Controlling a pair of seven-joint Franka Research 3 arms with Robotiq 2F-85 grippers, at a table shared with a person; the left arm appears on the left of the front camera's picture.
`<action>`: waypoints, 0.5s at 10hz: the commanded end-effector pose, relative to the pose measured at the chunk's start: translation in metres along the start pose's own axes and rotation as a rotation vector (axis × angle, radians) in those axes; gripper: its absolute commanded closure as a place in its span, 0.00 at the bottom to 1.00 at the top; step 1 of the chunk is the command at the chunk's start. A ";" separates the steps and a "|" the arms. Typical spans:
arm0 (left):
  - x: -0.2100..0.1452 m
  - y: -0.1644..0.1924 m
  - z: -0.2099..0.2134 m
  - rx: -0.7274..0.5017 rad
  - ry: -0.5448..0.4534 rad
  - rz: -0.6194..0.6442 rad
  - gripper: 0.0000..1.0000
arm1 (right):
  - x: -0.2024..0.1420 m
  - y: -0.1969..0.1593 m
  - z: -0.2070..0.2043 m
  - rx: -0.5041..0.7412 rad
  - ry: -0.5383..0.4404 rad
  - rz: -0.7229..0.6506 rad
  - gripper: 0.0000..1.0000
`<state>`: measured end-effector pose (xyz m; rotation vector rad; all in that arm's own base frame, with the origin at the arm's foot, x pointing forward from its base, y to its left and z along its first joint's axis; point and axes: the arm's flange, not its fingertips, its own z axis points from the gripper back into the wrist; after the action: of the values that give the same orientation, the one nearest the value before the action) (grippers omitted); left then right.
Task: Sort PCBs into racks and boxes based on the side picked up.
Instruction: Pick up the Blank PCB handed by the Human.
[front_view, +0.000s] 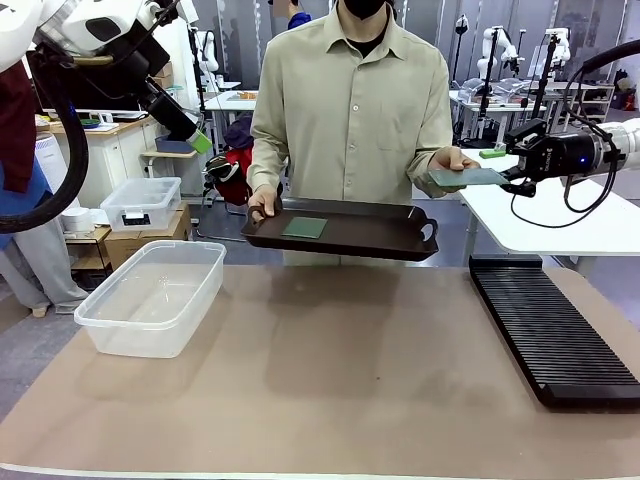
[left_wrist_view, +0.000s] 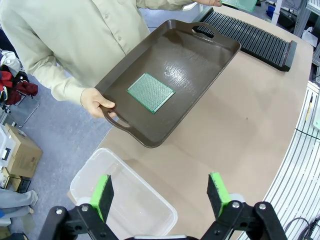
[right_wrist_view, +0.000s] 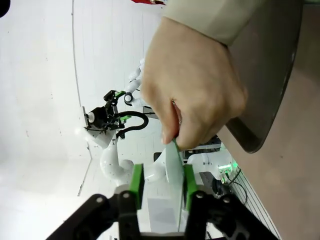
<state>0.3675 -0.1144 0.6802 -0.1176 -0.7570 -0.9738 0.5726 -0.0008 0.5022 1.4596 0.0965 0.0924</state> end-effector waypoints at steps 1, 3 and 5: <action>-0.002 0.000 -0.001 -0.001 0.003 0.002 0.00 | 0.004 0.003 0.003 0.039 0.015 0.016 1.00; -0.002 0.000 -0.001 -0.001 0.003 0.002 0.00 | 0.001 0.004 0.002 0.041 0.033 0.009 1.00; -0.002 0.000 -0.001 -0.001 0.003 0.002 0.00 | 0.002 0.003 0.002 0.042 0.054 0.007 1.00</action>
<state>0.3675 -0.1144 0.6802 -0.1176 -0.7570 -0.9738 0.5697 0.0001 0.5032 1.4752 0.1226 0.1136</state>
